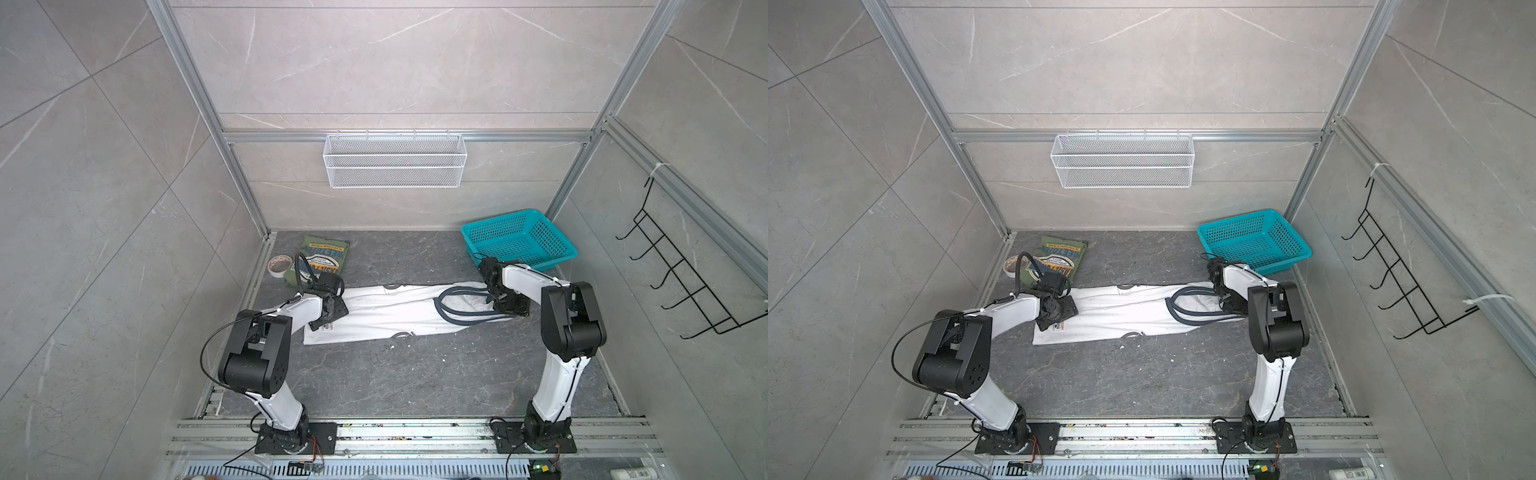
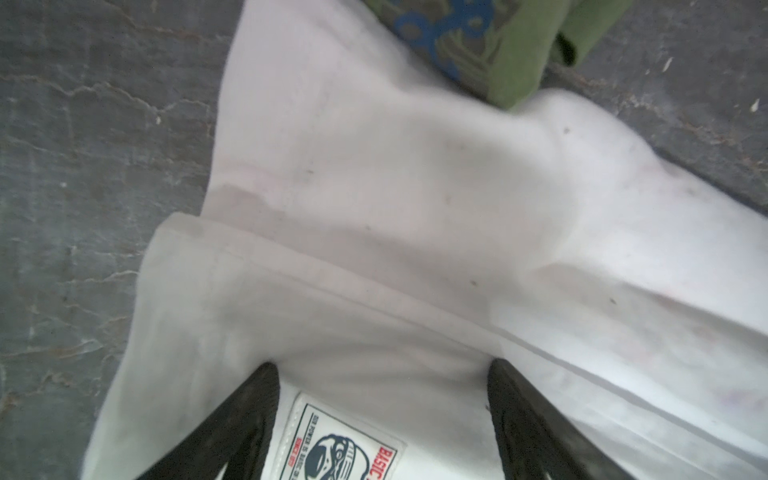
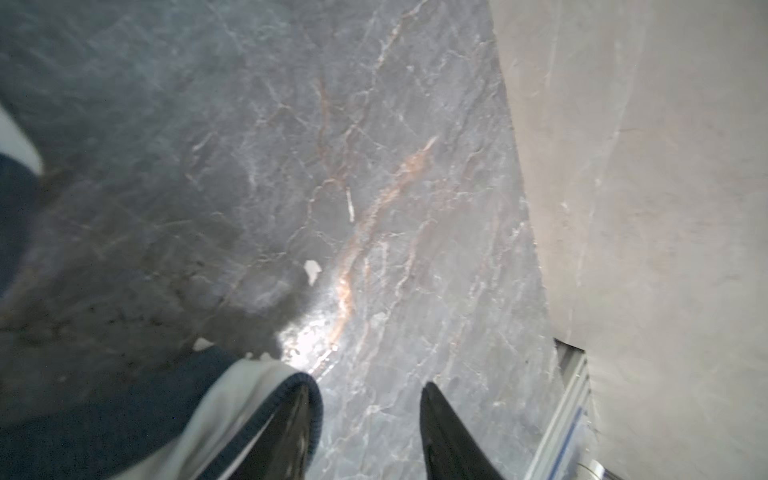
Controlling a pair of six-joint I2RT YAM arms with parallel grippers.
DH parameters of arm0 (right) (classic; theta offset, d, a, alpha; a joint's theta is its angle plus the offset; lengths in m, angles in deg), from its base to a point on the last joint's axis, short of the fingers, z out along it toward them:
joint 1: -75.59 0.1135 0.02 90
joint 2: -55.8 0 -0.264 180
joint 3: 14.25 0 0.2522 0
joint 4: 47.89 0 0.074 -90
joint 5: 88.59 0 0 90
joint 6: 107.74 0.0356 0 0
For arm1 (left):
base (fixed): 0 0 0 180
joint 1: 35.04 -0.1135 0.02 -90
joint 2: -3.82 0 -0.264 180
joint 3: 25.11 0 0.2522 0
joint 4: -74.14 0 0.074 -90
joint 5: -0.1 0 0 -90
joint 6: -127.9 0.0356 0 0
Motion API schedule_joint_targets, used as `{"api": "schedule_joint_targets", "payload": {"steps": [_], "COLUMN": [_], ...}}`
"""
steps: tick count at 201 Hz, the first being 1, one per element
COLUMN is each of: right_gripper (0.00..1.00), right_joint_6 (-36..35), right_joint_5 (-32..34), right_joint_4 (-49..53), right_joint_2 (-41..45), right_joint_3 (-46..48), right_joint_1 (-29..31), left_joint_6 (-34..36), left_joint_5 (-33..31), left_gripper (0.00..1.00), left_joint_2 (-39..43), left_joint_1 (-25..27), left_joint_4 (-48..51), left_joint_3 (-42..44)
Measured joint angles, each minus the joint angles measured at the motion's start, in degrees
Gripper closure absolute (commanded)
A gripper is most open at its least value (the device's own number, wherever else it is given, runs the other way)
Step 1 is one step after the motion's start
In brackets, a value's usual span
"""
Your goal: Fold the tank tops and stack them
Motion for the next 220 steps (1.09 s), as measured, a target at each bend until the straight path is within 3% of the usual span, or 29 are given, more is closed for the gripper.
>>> {"api": "schedule_joint_targets", "payload": {"steps": [21,47,76,121,160,193,220], "right_gripper": [0.48,0.34,0.24,0.23,0.25,0.26,0.27], "right_joint_6": [-0.48,-2.36,-4.57,-6.78,-6.91,-5.95,-3.82], "right_joint_5": [-0.35,-2.47,-7.48,-22.10,-29.24,-32.20,-34.07], "right_joint_4": [-0.15,-0.68,-1.95,-5.42,-7.76,-8.72,-10.54], "right_joint_2": [0.17,2.60,8.28,14.23,17.31,22.93,20.41], "right_joint_3": [-0.26,0.20,1.11,5.11,7.82,10.75,10.27], "right_joint_1": [0.00,-0.02,-0.17,-2.56,-3.52,4.31,13.77], "left_joint_6": [0.22,0.81,1.44,2.12,2.29,3.61,4.70], "left_joint_5": [0.44,1.55,3.63,5.35,5.35,5.84,7.37], "left_gripper": [0.17,0.15,0.14,0.13,0.13,0.14,0.14], "left_joint_2": [0.11,0.72,1.44,1.51,3.45,6.03,3.41], "left_joint_1": [-0.13,-0.22,-0.13,0.48,0.66,1.22,1.79], "left_joint_4": [-0.13,0.24,2.64,6.08,7.85,8.17,8.59], "left_joint_3": [0.04,0.20,-0.26,-3.56,-4.68,-4.68,-5.16]}}
